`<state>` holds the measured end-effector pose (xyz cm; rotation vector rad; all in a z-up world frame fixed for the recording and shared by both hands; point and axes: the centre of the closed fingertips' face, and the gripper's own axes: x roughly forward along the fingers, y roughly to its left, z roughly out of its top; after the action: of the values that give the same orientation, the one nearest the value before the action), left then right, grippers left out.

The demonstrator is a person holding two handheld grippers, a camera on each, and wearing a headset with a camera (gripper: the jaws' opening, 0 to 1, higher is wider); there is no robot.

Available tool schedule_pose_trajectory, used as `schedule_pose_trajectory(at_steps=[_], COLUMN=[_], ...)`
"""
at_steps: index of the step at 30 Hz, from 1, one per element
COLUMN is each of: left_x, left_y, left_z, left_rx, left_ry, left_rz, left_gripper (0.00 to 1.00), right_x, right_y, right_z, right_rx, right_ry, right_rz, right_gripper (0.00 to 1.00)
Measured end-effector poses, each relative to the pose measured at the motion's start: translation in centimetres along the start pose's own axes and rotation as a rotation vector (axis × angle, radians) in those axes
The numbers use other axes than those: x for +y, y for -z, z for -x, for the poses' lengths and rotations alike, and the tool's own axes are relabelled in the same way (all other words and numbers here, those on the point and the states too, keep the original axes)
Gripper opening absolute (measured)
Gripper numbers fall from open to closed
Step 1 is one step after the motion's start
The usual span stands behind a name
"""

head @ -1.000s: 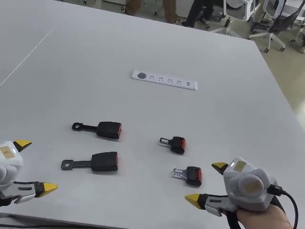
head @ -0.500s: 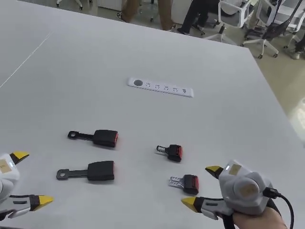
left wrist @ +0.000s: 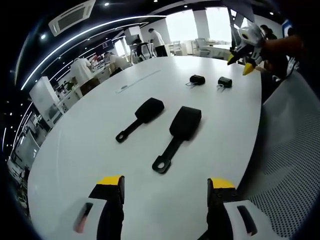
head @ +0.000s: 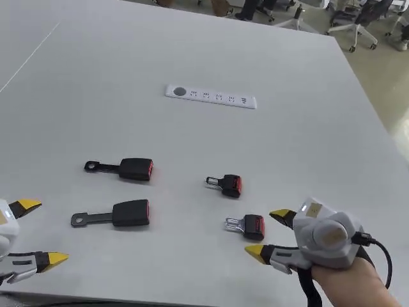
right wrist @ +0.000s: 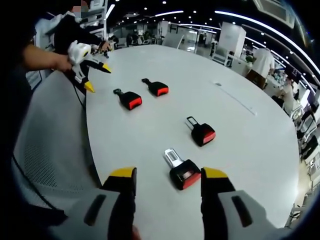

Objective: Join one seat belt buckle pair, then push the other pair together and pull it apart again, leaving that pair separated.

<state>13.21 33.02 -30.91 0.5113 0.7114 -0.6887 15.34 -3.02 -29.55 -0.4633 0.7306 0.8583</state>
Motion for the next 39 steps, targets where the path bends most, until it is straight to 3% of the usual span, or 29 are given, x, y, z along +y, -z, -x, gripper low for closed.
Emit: schedule_pose_trajectory(at_steps=[6, 8, 14, 19, 24, 28, 32, 39], left_x=[-0.1, -0.1, -0.9, -1.5, -1.8, -1.7, -2.0, -3.2], left_y=[-0.4, -0.7, -0.6, -3.0, -5.7, -7.0, -7.4, -6.7], left_z=[0.0, 0.0, -1.6, -3.5, -5.2, -6.7, -7.9, -8.7], left_rx=[-0.010, -0.021, 0.014, 0.002, -0.016, -0.014, -0.011, 0.029], left_ry=[0.009, 0.025, 0.091, 0.128, 0.169, 0.206, 0.235, 0.301], left_rz=[-0.010, 0.002, -0.035, -0.112, -0.184, -0.220, -0.242, -0.271], left_gripper=[0.64, 0.59, 0.48, 0.48, 0.47, 0.43, 0.40, 0.41], right_x=[-0.2, -0.3, -0.2, -0.5, -1.1, -1.8, -2.3, -2.8], right_y=[0.4, 0.8, 1.1, 1.5, 1.7, 1.8, 2.1, 2.6], right_z=[-0.3, -0.7, -1.6, -2.3, -2.5, -2.8, -3.1, -4.1], right_rx=[0.014, 0.029, 0.053, 0.079, 0.100, 0.117, 0.135, 0.166], right_ry=[-0.011, -0.020, -0.059, -0.095, -0.109, -0.118, -0.131, -0.155], right_rz=[0.064, 0.092, 0.135, 0.192, 0.203, 0.222, 0.228, 0.229], right_gripper=[0.50, 0.49, 0.43, 0.41, 0.40, 0.40, 0.40, 0.39])
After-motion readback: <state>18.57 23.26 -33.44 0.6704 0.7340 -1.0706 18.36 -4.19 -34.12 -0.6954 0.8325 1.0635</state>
